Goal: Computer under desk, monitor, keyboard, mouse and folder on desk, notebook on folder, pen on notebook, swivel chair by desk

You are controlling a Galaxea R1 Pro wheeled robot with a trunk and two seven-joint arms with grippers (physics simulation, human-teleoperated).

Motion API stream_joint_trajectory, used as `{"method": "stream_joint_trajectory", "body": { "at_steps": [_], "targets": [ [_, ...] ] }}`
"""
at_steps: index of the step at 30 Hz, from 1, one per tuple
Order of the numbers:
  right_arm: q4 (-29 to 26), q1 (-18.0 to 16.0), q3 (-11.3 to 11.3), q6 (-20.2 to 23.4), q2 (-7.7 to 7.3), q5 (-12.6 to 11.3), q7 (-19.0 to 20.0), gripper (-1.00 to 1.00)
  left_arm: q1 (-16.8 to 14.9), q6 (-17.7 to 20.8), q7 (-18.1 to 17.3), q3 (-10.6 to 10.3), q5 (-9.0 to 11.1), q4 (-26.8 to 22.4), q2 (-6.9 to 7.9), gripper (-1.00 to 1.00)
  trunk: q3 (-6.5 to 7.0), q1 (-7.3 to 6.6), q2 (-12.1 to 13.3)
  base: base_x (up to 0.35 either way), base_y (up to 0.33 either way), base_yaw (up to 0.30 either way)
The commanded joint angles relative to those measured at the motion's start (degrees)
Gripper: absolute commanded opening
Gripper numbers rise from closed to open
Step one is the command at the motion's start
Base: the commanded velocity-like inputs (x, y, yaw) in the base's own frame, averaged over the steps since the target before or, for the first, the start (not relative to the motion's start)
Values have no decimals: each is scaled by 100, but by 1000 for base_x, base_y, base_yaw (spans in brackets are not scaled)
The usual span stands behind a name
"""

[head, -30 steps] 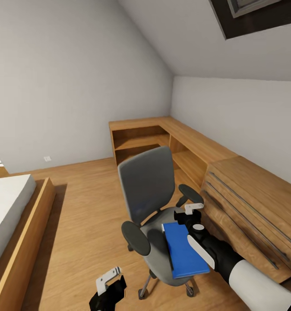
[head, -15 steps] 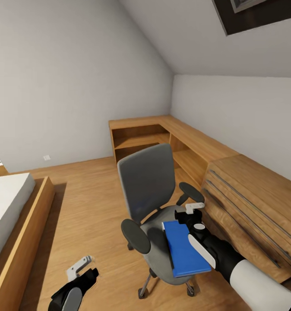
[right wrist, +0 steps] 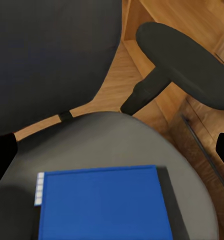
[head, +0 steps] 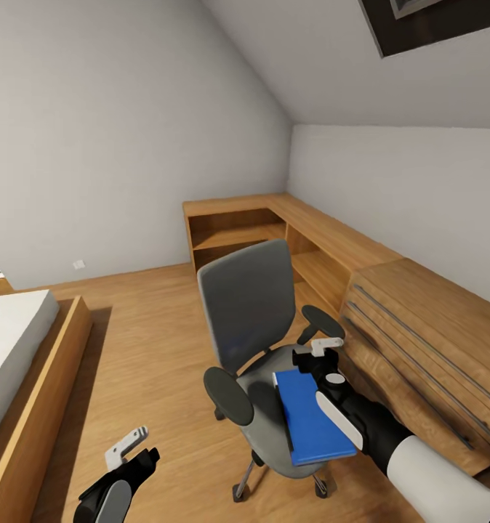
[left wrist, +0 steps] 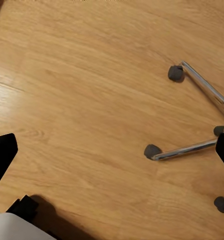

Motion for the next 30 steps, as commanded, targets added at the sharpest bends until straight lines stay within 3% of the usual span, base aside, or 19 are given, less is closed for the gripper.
{"method": "stream_joint_trajectory", "body": {
  "at_steps": [1, 24, 30],
  "targets": [
    [-20, -8, 29, 24, -12, -30, -48, 100, -3, 17, 35, 7, 45, -9, -2, 100, -6, 0, -4, 0, 0, 0],
    [176, -8, 51, 24, -10, -20, -44, 100, -4, -134, 33, 57, 41, -27, 45, 100, -6, 0, -4, 103, 0, 0],
    [168, -8, 34, 24, -18, -20, -44, 100, -4, -134, 23, 314, 57, -207, 43, 100, -42, 44, -84, 2, 0, 0]
  ]
}}
